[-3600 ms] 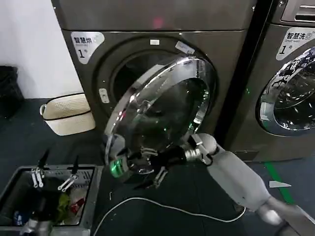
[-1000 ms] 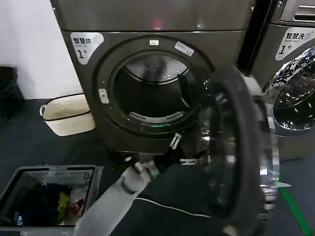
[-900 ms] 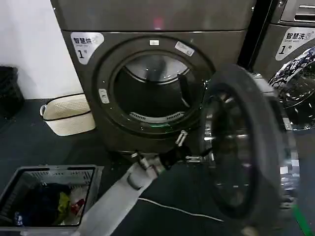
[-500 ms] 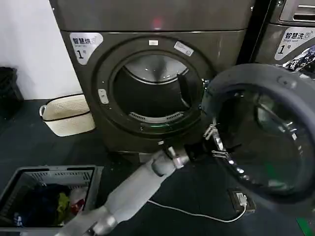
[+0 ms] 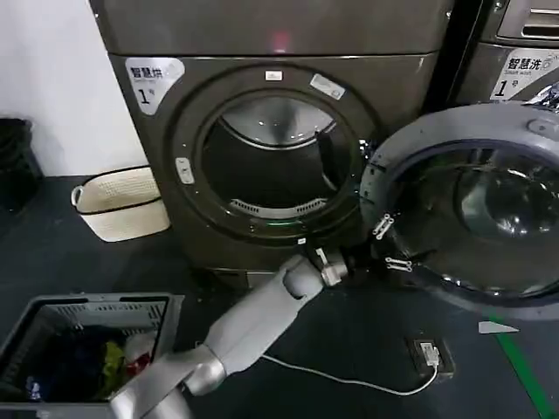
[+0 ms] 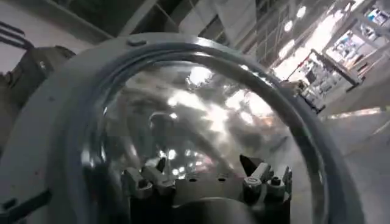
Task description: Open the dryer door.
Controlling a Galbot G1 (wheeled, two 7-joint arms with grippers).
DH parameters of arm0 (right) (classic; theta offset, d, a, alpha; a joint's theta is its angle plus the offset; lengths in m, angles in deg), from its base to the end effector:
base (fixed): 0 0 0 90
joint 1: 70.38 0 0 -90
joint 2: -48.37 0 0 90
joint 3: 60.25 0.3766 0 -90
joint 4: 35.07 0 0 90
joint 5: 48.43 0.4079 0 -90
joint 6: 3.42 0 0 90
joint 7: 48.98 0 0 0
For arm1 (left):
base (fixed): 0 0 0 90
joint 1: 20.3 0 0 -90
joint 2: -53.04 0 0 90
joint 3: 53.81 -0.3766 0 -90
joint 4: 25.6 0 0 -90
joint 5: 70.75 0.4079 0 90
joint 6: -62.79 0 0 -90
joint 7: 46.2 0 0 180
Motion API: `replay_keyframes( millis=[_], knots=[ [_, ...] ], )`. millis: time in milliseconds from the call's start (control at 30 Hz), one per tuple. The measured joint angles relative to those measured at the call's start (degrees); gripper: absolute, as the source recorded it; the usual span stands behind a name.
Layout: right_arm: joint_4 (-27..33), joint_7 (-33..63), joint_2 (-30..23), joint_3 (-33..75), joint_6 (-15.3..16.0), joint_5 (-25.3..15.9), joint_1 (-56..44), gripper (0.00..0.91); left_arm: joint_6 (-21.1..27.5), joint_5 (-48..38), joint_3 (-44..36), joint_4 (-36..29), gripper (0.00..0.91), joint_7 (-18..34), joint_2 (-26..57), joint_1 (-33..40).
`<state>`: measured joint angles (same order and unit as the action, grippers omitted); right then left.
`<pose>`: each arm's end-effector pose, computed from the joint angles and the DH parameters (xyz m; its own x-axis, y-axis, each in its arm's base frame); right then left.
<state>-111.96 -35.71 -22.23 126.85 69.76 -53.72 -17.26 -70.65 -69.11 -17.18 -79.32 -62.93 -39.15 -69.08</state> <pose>-0.2262 -0.5277 -0.2197 0.0226 0.8623 -0.5058 0.7776 -0.3332 -0.5332 0.5478 -0.2873 -0.3276 -0.1413 0.9364 -0.3211 0.6799 0.3276 0.6560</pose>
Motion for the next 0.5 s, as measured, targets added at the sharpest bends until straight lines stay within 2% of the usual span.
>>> replay_keyframes(
  millis=[267, 400, 500],
  knots=[
    [4.09, -0.95, 3.36, 1.54, 0.1, 0.01, -0.84, 0.907, -0.83, 4.7, -0.12, -3.74, 0.907, -0.83, 0.0, 1.33],
    [4.62, -1.44, 4.03, 1.31, 0.16, -0.04, -0.57, 0.907, -3.35, 6.82, -0.16, -6.7, 0.907, -1.67, 0.24, 1.68],
    [4.97, -2.16, 4.41, 1.29, -0.18, -0.25, -0.54, 0.907, -3.76, 9.66, -0.1, -9.06, 0.907, -1.87, 4.66, 1.65]
  ],
)
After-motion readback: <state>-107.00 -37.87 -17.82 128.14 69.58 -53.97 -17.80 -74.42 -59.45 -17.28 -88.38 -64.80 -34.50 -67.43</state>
